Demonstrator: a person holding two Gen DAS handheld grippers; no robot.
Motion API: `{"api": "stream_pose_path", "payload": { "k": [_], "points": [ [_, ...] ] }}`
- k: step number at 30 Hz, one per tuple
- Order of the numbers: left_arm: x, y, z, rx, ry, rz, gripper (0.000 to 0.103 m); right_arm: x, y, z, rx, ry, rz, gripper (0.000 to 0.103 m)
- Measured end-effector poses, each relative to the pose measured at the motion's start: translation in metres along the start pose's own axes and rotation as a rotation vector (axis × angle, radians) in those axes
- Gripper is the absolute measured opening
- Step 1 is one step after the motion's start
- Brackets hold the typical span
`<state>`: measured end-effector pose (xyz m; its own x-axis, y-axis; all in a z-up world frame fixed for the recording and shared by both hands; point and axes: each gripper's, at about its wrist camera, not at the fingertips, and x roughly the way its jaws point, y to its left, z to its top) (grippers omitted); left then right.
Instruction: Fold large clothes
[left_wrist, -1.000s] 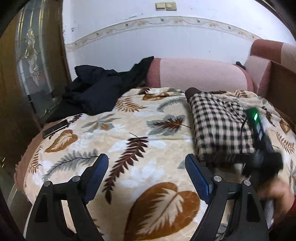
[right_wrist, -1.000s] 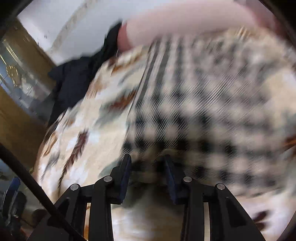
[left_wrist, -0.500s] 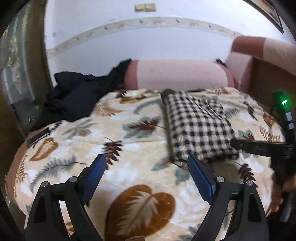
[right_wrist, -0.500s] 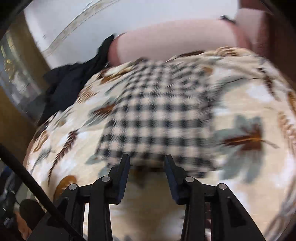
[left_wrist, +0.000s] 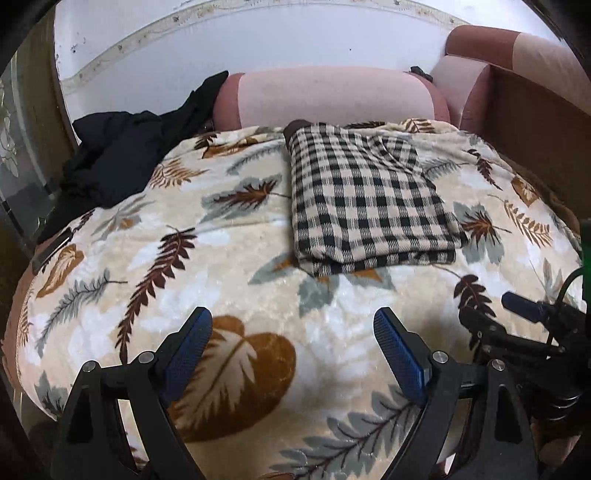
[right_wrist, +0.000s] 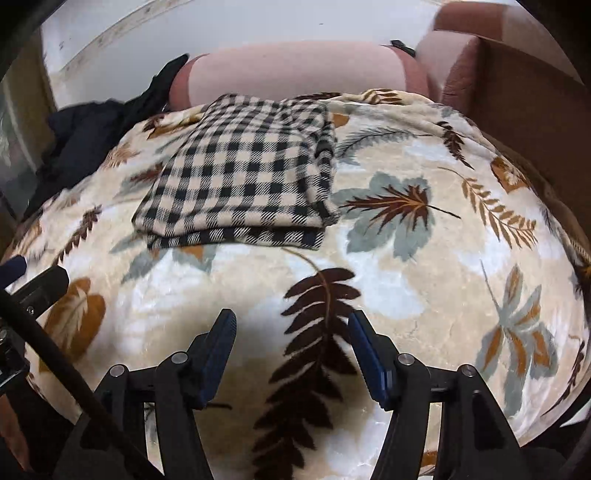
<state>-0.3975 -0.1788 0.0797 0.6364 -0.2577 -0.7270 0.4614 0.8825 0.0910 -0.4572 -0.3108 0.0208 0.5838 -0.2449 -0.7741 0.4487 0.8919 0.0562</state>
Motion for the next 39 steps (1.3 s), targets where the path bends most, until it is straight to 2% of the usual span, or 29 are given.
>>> {"api": "stream_pose_path", "payload": {
  "k": [6, 25, 39],
  "points": [
    [0.002, 0.005, -0.004, -0.016, 0.021, 0.003, 0.088, -0.001, 0.009, 0.001, -0.02, -0.03, -0.031, 0.069],
    [0.01, 0.004, -0.01, -0.023, 0.064, -0.019, 0.088, 0.012, 0.003, 0.001, -0.001, -0.004, -0.09, 0.07],
    [0.013, 0.002, -0.015, -0.014, 0.083, -0.023, 0.088, 0.009, 0.005, 0.001, -0.017, -0.026, -0.116, 0.071]
  ]
}}
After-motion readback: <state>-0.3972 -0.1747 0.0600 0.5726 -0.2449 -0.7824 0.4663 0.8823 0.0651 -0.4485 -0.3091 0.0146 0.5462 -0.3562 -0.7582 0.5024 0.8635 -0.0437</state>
